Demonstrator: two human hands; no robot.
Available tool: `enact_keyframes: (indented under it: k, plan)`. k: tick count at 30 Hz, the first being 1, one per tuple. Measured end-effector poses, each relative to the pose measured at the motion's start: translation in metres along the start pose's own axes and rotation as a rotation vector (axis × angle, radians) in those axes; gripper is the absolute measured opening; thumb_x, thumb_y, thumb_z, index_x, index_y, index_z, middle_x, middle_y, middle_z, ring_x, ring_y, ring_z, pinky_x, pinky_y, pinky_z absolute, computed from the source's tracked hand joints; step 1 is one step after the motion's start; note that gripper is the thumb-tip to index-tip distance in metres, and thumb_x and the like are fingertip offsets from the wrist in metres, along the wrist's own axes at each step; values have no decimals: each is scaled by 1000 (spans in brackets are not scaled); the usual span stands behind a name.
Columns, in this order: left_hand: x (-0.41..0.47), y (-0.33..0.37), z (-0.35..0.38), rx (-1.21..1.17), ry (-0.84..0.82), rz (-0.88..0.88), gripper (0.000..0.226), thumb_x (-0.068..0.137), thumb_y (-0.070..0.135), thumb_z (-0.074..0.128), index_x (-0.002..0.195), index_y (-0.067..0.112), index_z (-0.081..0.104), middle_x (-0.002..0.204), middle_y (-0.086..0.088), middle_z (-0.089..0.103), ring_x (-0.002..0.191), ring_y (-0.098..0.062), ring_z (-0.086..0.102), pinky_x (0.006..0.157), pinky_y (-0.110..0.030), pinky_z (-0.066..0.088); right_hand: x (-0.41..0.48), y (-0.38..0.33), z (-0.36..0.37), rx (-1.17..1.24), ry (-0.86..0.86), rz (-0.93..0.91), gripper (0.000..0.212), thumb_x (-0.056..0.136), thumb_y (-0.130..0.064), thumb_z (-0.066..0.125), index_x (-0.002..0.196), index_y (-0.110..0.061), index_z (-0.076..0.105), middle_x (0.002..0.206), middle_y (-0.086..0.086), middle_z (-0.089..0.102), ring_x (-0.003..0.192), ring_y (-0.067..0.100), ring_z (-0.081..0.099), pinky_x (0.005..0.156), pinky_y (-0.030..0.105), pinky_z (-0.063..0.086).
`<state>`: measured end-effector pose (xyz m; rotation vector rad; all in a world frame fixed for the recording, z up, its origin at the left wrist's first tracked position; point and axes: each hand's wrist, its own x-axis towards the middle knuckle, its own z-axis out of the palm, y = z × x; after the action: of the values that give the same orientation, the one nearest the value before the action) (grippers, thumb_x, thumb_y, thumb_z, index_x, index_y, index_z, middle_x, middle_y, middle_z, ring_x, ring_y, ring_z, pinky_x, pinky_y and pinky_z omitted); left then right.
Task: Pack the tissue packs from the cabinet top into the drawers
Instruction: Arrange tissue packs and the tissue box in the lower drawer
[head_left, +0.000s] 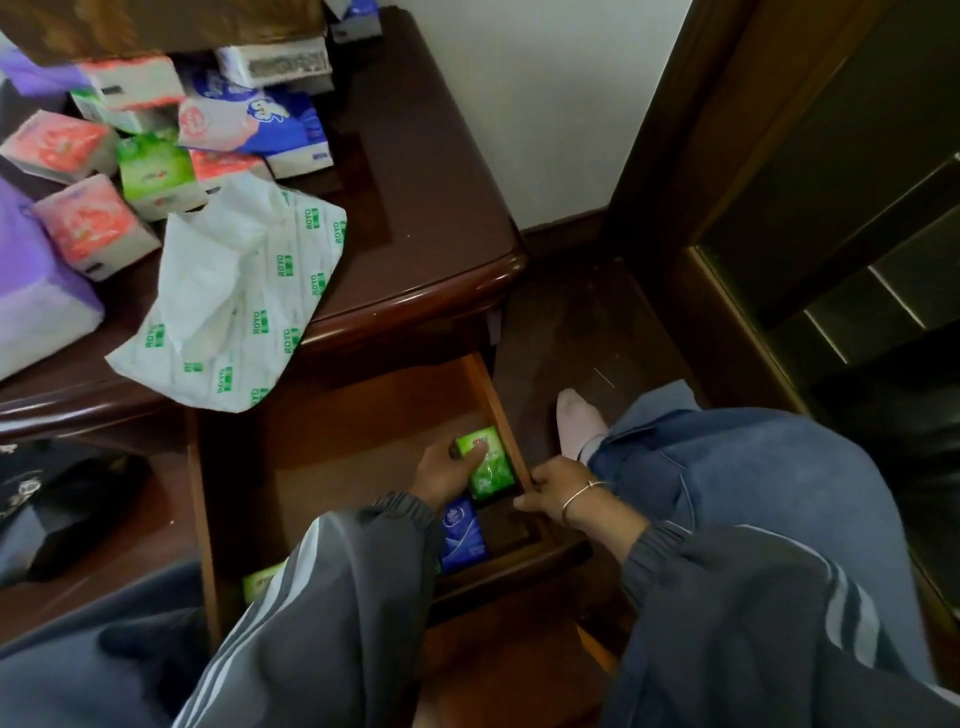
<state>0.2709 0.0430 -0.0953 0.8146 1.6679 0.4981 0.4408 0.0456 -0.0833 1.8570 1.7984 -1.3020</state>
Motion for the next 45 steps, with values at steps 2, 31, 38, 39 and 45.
enact_keyframes:
  k: [2, 31, 38, 39, 45]
  plan:
    - [0, -5, 0, 118, -94, 37, 33, 93, 28, 63, 119, 7, 58, 120, -14, 65, 107, -29, 64, 97, -43, 51, 0, 0, 0, -10, 12, -10, 41, 77, -38, 71, 53, -21, 43, 59, -4, 45, 73, 20, 53, 65, 27, 39]
    - [-72, 34, -79, 738, -90, 563, 36, 99, 19, 47, 134, 14, 53, 137, -5, 55, 124, -18, 52, 100, -24, 37, -30, -38, -27, 167, 113, -37, 42, 82, -30, 68, 118, -9, 60, 103, 5, 66, 107, 25, 60, 89, 33, 47]
    - [-150, 79, -179, 540, 208, 813, 25, 94, 13, 58, 117, 17, 65, 106, 6, 69, 99, -2, 62, 91, -18, 46, -82, -121, -77, 216, 510, -441, 29, 83, -20, 66, 112, -16, 65, 102, 1, 70, 95, 12, 66, 83, 22, 49]
    - [-155, 83, -195, 563, 302, 857, 24, 93, 11, 58, 115, 16, 65, 106, 6, 68, 97, -2, 60, 90, -20, 46, -91, -139, -84, 222, 612, -544, 25, 84, -19, 65, 109, -17, 67, 99, -1, 71, 93, 11, 66, 82, 23, 50]
    - [-152, 102, -274, 804, 883, 866, 37, 83, 21, 60, 118, 7, 63, 121, -13, 62, 107, -37, 59, 88, -45, 45, -87, -246, -109, -211, 830, -809, 49, 84, -43, 58, 127, -21, 52, 130, 1, 54, 123, 22, 45, 98, 38, 39]
